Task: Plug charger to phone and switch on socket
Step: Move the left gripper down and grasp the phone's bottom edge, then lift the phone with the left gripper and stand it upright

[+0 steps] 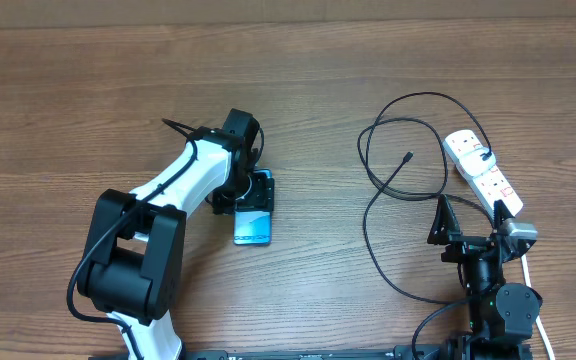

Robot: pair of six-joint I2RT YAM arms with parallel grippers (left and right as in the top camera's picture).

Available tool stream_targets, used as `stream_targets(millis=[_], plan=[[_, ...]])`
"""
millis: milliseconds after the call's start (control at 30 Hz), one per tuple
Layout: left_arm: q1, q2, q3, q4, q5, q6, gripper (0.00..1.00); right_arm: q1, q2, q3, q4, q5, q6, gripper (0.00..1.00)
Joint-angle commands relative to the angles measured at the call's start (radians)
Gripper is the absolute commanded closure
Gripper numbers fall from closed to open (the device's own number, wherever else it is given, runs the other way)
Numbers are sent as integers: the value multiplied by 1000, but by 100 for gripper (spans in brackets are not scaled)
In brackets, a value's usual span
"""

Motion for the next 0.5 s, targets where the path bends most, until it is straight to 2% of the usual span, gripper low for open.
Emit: stream_targets(millis=[0,100,167,467], plan=[[-6,39,42,-19,264,-9,40,6,-7,-11,5,-2,-3,0],[-6,39,62,-31,364,-10,40,6,-7,-11,5,-2,-3,0],[-6,39,66,-33,527,-10,40,6,-7,-11,5,-2,-3,0],[21,39,66,-33,988,-45,39,6,-7,-11,5,-2,-4,0]])
